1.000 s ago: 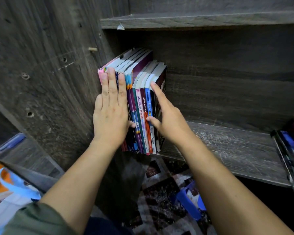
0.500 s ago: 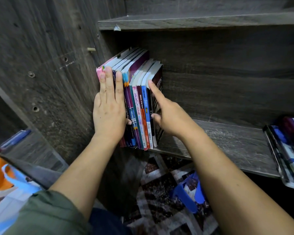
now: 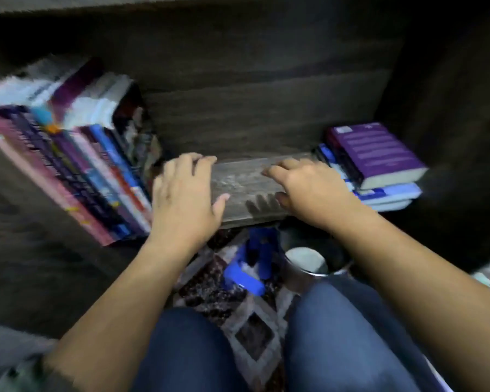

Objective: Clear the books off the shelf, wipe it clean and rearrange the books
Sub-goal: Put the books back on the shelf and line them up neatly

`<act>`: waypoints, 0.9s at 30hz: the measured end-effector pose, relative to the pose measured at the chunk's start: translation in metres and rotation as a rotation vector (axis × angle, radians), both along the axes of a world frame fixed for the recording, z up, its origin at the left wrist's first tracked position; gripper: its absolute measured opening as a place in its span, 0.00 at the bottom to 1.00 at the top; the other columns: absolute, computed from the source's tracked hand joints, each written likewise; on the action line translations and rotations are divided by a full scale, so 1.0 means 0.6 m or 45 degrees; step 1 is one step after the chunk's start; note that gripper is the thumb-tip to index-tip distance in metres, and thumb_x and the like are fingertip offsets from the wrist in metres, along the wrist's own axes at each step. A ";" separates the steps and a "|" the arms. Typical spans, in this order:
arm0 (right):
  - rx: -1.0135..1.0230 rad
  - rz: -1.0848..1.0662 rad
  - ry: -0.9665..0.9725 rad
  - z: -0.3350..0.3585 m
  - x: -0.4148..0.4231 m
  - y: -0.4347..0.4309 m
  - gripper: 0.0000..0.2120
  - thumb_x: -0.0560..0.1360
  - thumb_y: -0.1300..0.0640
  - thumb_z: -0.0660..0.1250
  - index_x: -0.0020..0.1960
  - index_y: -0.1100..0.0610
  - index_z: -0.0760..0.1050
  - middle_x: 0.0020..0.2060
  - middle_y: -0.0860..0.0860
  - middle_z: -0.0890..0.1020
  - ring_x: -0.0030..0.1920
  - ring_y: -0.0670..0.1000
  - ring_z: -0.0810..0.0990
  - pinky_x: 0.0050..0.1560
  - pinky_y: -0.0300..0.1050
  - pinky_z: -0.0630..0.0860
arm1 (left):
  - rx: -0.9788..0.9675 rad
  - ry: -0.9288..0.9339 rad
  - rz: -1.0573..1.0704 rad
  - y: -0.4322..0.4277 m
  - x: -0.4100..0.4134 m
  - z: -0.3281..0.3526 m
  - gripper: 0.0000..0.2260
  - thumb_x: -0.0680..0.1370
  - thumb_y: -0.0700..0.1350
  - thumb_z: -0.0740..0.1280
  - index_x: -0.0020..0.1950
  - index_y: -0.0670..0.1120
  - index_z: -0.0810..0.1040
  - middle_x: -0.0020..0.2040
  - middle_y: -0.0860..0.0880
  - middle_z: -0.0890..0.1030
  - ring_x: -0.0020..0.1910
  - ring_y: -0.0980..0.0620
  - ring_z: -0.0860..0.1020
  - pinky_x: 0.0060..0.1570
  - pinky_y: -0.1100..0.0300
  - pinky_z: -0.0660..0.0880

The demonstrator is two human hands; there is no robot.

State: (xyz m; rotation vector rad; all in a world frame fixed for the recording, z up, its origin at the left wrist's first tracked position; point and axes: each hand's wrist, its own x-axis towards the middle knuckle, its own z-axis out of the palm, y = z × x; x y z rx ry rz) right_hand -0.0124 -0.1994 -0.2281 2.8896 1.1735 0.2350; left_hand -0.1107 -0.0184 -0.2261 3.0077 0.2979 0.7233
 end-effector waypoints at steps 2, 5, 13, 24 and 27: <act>-0.029 -0.116 0.021 -0.030 -0.012 -0.094 0.22 0.75 0.52 0.65 0.68 0.49 0.70 0.61 0.52 0.76 0.61 0.58 0.75 0.58 0.52 0.71 | 0.031 0.141 -0.197 -0.070 0.033 -0.017 0.27 0.71 0.55 0.72 0.67 0.46 0.72 0.62 0.45 0.73 0.60 0.41 0.71 0.56 0.46 0.70; 0.014 -0.305 0.061 -0.086 -0.040 -0.237 0.21 0.69 0.53 0.70 0.63 0.51 0.77 0.55 0.54 0.81 0.53 0.59 0.80 0.52 0.52 0.75 | 0.062 0.316 -0.466 -0.186 0.076 -0.037 0.28 0.73 0.57 0.69 0.70 0.49 0.68 0.63 0.47 0.71 0.63 0.43 0.69 0.60 0.48 0.68; -0.135 -0.906 0.628 -0.286 -0.176 -0.539 0.22 0.80 0.47 0.60 0.73 0.44 0.63 0.69 0.46 0.71 0.65 0.52 0.73 0.56 0.45 0.72 | 0.201 0.777 -1.168 -0.471 0.137 -0.128 0.24 0.77 0.56 0.65 0.72 0.54 0.65 0.65 0.51 0.69 0.65 0.49 0.69 0.64 0.51 0.68; -0.107 -1.227 1.098 -0.528 -0.199 -0.647 0.23 0.79 0.51 0.61 0.73 0.49 0.64 0.68 0.55 0.70 0.65 0.58 0.71 0.57 0.51 0.73 | 1.099 0.433 -1.861 -0.673 0.151 -0.304 0.11 0.73 0.43 0.58 0.39 0.44 0.79 0.38 0.44 0.78 0.40 0.44 0.75 0.43 0.53 0.68; -0.060 -1.265 1.067 -0.570 -0.179 -0.654 0.23 0.77 0.55 0.62 0.72 0.51 0.67 0.68 0.55 0.71 0.65 0.58 0.71 0.59 0.50 0.73 | 1.187 0.555 -1.782 -0.706 0.174 -0.330 0.21 0.79 0.46 0.45 0.57 0.42 0.75 0.59 0.43 0.75 0.60 0.44 0.69 0.62 0.51 0.59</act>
